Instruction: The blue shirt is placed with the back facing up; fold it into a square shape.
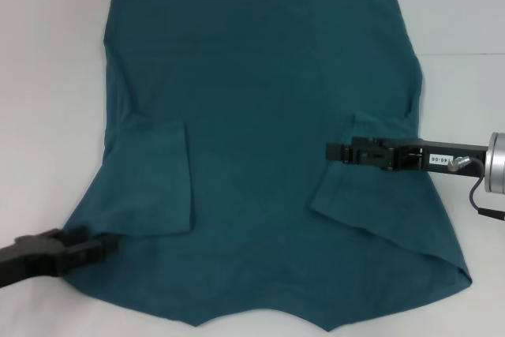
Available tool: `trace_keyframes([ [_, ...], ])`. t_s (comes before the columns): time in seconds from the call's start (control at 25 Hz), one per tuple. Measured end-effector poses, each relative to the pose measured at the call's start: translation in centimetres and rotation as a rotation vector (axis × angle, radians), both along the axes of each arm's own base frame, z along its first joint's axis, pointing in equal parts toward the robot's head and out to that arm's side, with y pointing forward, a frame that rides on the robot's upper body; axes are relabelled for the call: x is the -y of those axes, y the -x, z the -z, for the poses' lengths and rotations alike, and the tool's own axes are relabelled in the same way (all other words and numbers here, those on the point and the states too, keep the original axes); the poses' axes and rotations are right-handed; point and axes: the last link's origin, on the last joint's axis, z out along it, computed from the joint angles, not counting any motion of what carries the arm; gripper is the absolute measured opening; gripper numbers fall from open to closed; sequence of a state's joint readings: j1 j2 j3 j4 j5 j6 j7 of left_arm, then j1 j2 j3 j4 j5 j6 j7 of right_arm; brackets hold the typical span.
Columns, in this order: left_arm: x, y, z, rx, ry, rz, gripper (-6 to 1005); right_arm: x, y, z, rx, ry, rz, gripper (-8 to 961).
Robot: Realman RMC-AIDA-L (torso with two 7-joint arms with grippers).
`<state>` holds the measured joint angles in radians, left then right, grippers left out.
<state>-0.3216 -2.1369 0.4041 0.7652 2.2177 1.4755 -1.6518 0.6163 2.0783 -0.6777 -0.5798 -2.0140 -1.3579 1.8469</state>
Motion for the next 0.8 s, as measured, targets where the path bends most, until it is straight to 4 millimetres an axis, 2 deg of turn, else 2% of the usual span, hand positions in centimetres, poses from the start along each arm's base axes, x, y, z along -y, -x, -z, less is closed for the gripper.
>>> trace_keyframes([
  [0.2, 0.0, -0.6, 0.5, 0.007, 0.046, 0.027, 833, 0.0, 0.0, 0.0, -0.003, 0.003, -0.001, 931],
  [0.44, 0.1, -1.0, -0.6, 0.030, 0.027, 0.054, 832, 0.1, -0.1, 0.0, -0.006, 0.003, 0.003, 931],
  [0.8, -0.5, 1.2, -1.6, -0.036, -0.079, -0.064, 828, 0.4, -0.3, 0.2, -0.010, 0.008, 0.013, 931],
])
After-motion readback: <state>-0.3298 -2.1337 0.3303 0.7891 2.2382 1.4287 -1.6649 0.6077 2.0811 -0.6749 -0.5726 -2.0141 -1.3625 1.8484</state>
